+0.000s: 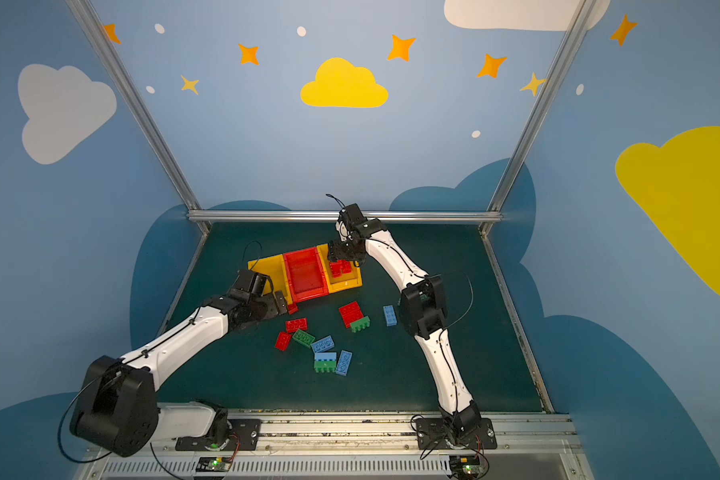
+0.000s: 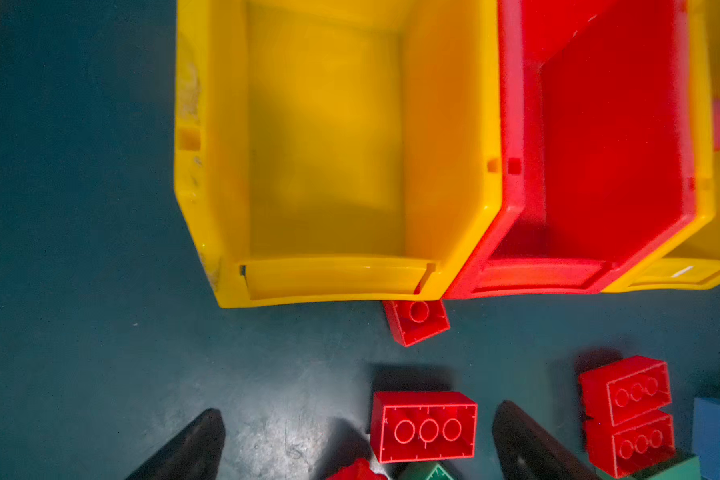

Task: Sort the legos into containers by color
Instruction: 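Drop the red square brick into the yellow bin while the left gripper lowers, then grasp a red 2x3 brick with the left gripper while the right moves back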

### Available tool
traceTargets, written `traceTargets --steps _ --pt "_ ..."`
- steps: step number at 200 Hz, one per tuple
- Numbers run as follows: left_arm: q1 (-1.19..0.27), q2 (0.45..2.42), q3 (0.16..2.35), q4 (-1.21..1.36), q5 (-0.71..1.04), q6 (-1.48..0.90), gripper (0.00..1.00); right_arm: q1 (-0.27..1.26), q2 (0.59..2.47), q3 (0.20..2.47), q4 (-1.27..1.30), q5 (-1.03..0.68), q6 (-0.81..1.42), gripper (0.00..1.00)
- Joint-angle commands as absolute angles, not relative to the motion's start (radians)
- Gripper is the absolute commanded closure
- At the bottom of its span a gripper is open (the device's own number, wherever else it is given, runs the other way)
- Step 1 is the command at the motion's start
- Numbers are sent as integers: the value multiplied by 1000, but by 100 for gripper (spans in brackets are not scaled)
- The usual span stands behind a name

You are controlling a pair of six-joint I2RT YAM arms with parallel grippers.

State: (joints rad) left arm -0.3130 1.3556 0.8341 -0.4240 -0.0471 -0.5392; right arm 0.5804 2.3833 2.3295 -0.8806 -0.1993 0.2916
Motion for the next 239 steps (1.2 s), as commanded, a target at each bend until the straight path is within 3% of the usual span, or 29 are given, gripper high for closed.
traceTargets --steps 1,45,143,239 --pt "-341 1375 826 -415 -53 -547 0 585 2244 2267 -911 -178 292 20" --pt "-407 1492 865 -385 -90 -598 0 580 2089 2099 -953 -115 267 15" --pt "-382 1782 1112 -465 -146 -614 0 561 1831 1811 -977 -71 285 14" --pt "-395 1798 1104 -491 -127 -636 8 522 1778 1768 -982 -75 281 14"
